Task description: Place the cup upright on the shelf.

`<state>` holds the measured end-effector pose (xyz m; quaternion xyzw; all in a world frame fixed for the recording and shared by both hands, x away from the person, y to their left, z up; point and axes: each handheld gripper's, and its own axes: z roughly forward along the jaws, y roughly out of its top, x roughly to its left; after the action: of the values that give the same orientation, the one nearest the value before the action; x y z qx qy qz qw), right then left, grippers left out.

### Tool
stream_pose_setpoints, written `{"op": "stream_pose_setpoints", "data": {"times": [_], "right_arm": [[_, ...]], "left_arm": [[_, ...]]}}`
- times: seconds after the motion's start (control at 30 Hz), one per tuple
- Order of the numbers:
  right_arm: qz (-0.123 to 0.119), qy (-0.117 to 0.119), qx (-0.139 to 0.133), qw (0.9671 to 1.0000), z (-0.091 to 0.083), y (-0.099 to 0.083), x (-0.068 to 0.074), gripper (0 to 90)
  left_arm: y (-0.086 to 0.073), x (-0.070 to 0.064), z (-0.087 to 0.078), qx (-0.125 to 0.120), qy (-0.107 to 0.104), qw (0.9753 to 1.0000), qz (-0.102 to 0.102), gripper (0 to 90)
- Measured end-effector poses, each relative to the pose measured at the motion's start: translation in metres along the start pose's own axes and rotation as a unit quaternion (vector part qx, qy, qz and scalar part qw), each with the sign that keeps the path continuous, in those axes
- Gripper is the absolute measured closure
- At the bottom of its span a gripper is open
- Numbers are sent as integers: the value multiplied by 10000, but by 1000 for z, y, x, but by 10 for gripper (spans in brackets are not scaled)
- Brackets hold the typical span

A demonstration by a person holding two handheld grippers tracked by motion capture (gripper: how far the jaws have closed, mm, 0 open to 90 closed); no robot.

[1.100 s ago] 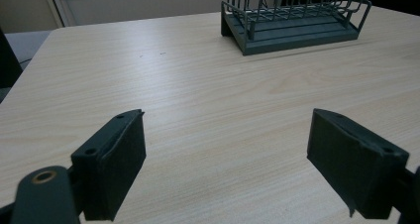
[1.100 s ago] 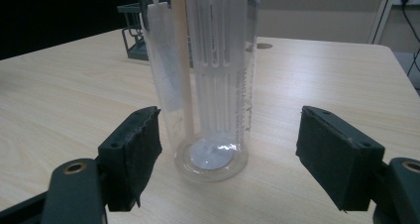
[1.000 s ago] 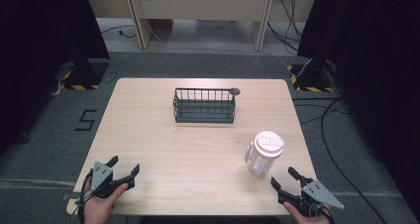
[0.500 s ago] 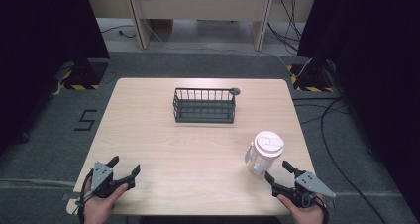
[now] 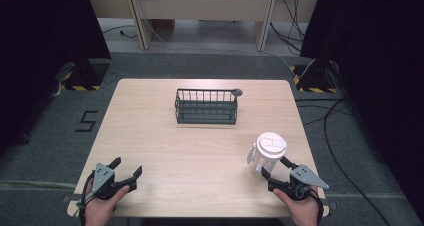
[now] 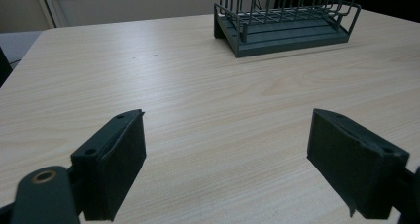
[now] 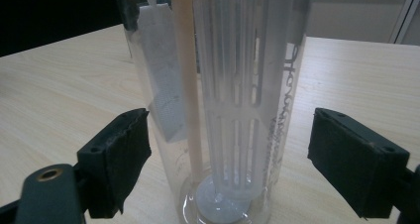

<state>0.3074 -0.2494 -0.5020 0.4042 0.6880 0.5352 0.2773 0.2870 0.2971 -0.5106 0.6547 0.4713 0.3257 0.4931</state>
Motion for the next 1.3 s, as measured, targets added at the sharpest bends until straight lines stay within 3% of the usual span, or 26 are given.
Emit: {"op": "stream_pose_setpoints", "data": {"times": [0.67, 1.1, 1.3], "right_arm": [[-146, 80, 16, 9999, 29, 4, 3, 162], [-272, 81, 60, 9996, 30, 7, 6, 183], [-338, 101, -35, 9994, 29, 16, 9, 184]], "left_arm": [[0, 0, 0, 13, 11, 10000, 11, 145], [0, 0, 0, 9, 12, 10000, -1, 145], [0, 0, 0, 5, 14, 10000, -8, 145]]}}
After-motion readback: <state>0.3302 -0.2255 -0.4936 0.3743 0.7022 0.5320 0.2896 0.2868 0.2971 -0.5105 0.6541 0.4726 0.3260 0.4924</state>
